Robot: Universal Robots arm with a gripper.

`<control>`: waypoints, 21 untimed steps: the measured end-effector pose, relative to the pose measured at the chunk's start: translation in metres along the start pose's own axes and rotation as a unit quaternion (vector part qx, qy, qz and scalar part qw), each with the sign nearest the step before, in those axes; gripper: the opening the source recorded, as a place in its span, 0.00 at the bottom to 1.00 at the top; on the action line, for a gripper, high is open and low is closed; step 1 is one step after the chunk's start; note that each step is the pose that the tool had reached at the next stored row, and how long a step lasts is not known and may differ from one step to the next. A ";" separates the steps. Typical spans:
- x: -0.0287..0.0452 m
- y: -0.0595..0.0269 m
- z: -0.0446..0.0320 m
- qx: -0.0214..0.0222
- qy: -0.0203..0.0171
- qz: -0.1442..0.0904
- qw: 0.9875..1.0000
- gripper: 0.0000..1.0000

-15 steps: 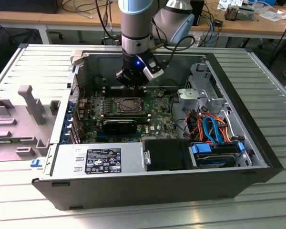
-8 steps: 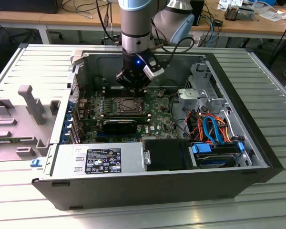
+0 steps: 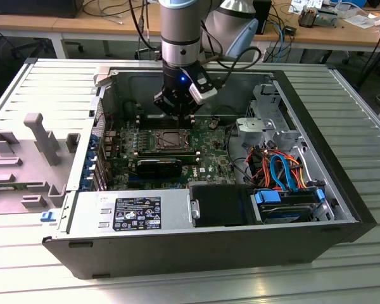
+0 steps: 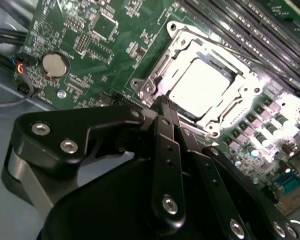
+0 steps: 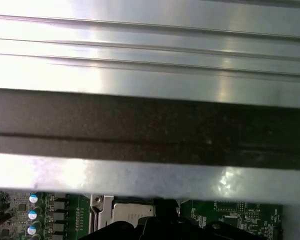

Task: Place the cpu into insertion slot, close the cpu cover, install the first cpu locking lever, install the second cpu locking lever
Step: 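Install the first cpu locking lever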

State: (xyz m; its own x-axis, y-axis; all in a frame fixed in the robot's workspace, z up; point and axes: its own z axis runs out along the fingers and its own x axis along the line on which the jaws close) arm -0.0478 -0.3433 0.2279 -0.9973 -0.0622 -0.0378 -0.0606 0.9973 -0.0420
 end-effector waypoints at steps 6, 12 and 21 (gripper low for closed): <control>0.0008 -0.0156 -0.0028 0.000 0.000 0.000 1.000 0.11; 0.0007 -0.0217 -0.0157 0.000 0.000 0.001 1.000 0.11; 0.0004 -0.0252 -0.0279 -0.001 0.000 0.001 1.000 0.11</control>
State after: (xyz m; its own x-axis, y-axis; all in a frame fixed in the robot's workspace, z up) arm -0.0479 -0.3673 0.2568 -0.9974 -0.0608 -0.0380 -0.0593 0.9974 -0.0406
